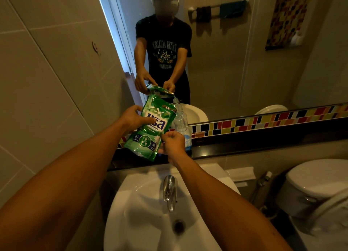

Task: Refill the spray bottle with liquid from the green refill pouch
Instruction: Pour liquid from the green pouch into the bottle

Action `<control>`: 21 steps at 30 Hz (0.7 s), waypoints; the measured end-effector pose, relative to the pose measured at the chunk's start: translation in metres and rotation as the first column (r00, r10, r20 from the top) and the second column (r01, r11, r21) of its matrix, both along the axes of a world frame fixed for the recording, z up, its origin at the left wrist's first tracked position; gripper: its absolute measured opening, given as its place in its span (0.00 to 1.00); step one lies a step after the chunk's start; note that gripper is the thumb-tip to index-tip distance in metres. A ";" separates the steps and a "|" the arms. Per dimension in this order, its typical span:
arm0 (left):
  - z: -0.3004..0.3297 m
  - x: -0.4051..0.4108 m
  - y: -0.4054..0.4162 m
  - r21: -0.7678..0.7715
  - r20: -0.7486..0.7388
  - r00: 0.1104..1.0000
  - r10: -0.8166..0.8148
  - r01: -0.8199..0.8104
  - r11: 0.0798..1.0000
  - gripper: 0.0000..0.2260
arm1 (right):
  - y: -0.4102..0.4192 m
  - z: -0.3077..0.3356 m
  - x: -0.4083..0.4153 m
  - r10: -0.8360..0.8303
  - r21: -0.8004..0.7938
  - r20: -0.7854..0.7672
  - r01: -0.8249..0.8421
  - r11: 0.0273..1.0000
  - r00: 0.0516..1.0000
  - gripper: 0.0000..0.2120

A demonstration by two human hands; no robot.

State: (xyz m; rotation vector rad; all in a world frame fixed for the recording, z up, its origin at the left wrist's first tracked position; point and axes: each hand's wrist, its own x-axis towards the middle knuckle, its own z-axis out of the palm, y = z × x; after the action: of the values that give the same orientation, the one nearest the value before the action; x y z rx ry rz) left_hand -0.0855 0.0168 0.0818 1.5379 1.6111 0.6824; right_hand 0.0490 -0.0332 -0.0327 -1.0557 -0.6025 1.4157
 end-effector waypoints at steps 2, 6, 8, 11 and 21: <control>0.001 0.001 -0.001 -0.003 0.005 1.000 -0.003 0.004 1.000 0.26 | -0.001 0.000 0.000 0.001 0.001 0.007 -0.001 1.000 1.000 0.03; 0.001 0.002 -0.002 0.000 0.001 1.000 -0.004 0.004 1.000 0.25 | -0.001 0.001 0.000 0.002 -0.003 0.014 -0.002 1.000 1.000 0.03; 0.001 0.002 -0.002 0.002 -0.009 1.000 -0.003 0.003 1.000 0.25 | -0.002 0.002 0.001 0.006 -0.001 0.008 -0.006 1.000 1.000 0.03; 0.002 0.002 -0.001 0.010 -0.019 1.000 -0.008 0.008 1.000 0.24 | -0.003 0.004 0.002 0.008 0.004 0.001 -0.008 1.000 1.000 0.03; 0.002 0.002 -0.002 0.020 -0.017 1.000 -0.004 0.004 1.000 0.24 | -0.003 0.005 0.000 0.004 0.009 0.000 -0.004 1.000 1.000 0.03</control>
State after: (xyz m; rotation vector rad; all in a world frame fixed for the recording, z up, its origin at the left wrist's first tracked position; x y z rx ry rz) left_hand -0.0836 0.0146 0.0843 1.5648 1.6180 0.6865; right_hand 0.0492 -0.0366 -0.0275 -1.0473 -0.6109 1.4158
